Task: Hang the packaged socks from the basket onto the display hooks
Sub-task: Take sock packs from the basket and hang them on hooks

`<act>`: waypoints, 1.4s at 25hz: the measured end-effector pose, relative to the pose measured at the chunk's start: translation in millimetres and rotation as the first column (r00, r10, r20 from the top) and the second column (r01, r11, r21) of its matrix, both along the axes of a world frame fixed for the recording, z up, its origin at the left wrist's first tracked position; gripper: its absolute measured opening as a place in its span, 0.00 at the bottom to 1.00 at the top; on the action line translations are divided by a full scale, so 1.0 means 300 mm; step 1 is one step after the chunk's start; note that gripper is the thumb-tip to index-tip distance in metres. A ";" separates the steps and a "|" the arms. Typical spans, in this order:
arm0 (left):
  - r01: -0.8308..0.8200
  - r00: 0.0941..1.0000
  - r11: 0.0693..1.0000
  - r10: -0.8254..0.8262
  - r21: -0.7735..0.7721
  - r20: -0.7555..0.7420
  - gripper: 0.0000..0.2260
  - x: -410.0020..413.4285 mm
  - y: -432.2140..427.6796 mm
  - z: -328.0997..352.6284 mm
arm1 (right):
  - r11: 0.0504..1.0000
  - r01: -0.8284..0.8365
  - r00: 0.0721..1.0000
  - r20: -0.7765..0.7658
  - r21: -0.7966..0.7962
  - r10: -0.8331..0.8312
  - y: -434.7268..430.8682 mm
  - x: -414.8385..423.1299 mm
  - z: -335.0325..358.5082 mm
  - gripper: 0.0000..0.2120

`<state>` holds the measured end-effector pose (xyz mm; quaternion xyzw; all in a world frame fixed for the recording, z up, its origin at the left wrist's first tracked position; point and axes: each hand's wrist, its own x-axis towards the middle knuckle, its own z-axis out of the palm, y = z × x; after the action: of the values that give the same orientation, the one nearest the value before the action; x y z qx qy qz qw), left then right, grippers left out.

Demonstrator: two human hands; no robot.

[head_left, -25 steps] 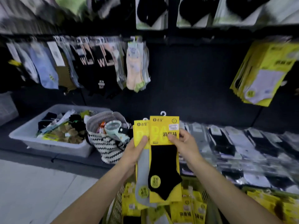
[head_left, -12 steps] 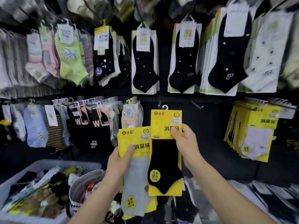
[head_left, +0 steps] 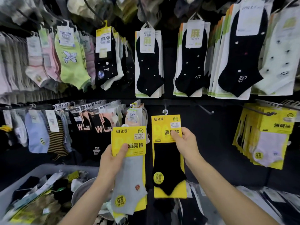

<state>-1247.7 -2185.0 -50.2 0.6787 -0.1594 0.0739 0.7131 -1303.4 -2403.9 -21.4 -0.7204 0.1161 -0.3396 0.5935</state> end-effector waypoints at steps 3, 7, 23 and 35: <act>-0.047 0.998 0.999 0.047 0.000 0.031 0.01 0.004 0.018 0.019 | 1.000 0.022 0.996 -0.092 -0.014 -0.023 -0.012 0.036 0.003 0.03; -0.019 0.996 0.999 0.017 0.028 0.083 0.01 -0.013 0.000 0.027 | 0.970 0.206 0.974 -0.065 -0.133 -0.216 -0.005 0.009 -0.013 0.14; 0.290 0.954 0.951 -0.279 -0.105 0.112 0.08 -0.095 -0.143 0.036 | 0.996 -0.067 0.997 0.030 -0.058 0.069 0.085 -0.105 0.074 0.05; 0.270 0.953 0.963 -0.263 -0.026 0.150 0.10 -0.091 -0.189 0.054 | 0.806 0.026 0.989 -0.103 -0.591 -0.107 0.040 -0.064 0.289 0.10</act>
<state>-1274.9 -2241.6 -33.9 0.6270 -0.2992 0.0301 0.7187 -1322.6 -2392.0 65.3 -0.8849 0.0693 -0.3311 0.3201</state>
